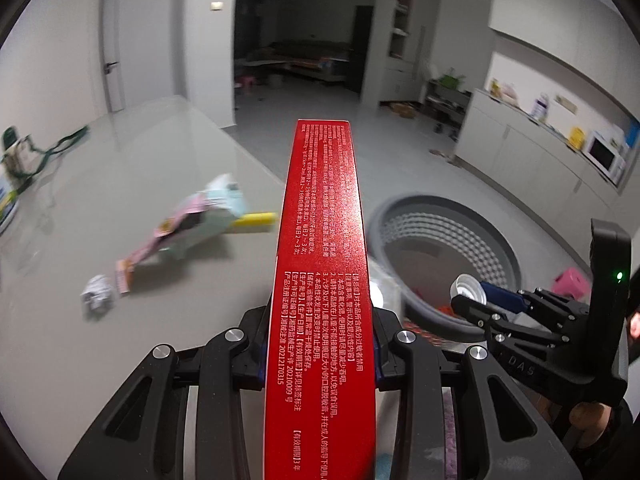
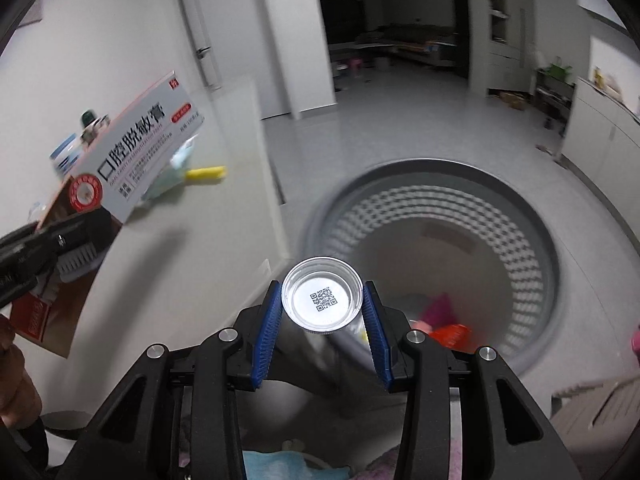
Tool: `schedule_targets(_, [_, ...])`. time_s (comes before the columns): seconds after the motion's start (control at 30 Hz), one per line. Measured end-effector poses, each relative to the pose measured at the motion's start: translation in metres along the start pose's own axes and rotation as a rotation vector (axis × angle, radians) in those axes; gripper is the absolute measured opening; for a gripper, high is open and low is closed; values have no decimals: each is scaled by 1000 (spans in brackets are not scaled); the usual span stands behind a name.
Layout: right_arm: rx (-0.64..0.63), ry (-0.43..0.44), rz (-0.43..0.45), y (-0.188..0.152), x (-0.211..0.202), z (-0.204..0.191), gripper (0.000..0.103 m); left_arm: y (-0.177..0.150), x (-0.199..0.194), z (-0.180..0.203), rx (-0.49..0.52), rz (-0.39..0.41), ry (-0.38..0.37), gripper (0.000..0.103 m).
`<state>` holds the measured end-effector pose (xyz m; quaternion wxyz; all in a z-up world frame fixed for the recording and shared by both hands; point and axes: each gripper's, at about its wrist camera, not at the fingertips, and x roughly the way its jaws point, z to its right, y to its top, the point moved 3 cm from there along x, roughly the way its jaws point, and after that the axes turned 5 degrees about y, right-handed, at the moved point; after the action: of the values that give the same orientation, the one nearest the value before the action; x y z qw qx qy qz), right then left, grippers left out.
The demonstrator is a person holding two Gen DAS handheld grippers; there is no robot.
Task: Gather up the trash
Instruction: 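Carry the red box and white cap over the grey basket with both tools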
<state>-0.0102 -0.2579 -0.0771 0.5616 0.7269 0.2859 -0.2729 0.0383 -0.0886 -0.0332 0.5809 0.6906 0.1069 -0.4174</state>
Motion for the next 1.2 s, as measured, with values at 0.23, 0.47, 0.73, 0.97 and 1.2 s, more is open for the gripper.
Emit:
schedule_targets(0.23, [76,-47,36,-6,-23,42,39,8,18,41,79,-20,-61,34])
schedule_targets(0.47, [124,-74,52,-9,-33,69,39,11,37,73,133,-46,-97,34])
schedule_targets(0.73, [163,-82,55,-8,-32,92,39,14,60,96,167,-93,-110,34])
schedule_targets(0.97, [195,-89,48,-2,-21,110,39,14,79,107,172,-137,-116,34])
schedule_targets(1.2, [213,-90,23,-2,-10,117,39,6,90,122,196,-177,-130,34])
